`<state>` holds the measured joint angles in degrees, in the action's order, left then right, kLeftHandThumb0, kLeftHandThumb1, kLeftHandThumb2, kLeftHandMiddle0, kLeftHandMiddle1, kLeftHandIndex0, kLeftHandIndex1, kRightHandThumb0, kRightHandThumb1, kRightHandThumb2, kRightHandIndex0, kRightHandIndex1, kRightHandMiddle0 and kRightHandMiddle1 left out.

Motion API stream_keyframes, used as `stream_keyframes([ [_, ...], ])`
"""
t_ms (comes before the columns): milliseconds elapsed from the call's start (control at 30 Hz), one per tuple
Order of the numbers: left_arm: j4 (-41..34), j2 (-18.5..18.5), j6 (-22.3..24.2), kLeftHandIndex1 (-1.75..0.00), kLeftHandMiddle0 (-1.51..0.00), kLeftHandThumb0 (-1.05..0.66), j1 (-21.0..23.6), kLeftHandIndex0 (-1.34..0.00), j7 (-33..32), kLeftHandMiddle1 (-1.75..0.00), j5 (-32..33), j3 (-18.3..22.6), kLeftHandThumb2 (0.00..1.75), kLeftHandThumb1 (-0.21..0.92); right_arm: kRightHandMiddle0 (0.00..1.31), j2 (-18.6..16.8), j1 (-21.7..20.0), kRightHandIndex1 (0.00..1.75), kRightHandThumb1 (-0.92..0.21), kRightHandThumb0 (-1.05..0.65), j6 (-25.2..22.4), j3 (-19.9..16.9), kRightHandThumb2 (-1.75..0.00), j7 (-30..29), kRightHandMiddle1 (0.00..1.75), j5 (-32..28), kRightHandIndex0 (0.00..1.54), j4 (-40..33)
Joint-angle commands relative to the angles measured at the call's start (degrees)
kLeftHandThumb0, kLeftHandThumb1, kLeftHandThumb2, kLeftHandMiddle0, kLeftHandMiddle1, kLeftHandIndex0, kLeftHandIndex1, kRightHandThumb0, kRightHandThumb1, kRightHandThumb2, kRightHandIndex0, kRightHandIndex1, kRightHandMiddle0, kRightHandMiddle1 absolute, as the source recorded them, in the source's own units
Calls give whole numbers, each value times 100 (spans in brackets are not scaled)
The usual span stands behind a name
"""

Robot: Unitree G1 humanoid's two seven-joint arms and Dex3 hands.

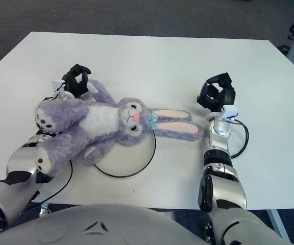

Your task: Put the doll into the plate.

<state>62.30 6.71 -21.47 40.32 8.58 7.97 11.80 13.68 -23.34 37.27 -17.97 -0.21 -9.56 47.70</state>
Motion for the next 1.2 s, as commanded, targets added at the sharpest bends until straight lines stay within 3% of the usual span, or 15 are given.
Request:
stream_keyframes([
  [0, 240, -97, 242, -175, -110, -43, -231, -47, -112, -175, -65, -26, 108, 51, 53, -399, 621, 175, -42, -45, -93, -8, -119, 40, 175, -101, 104, 311],
  [700, 320, -132, 45, -175, -107, -42, -19, -46, 102, -175, -154, -215, 106, 52, 53, -254, 576, 175, -43, -45, -428, 26, -118, -64, 175, 60, 98, 225],
  [867, 416, -156, 1, -175, -108, -42, 106, -45, 33, -175, -196, -230, 105, 53, 53, -160, 525, 175, -42, -45, -874, 94, -118, -74, 175, 105, 99, 94],
  [1167, 556, -213, -209, -175, -108, -41, 200, -44, -114, -175, -292, -229, 104, 54, 53, 32, 595, 175, -43, -45, -2252, 321, -118, 109, 175, 182, 105, -511],
])
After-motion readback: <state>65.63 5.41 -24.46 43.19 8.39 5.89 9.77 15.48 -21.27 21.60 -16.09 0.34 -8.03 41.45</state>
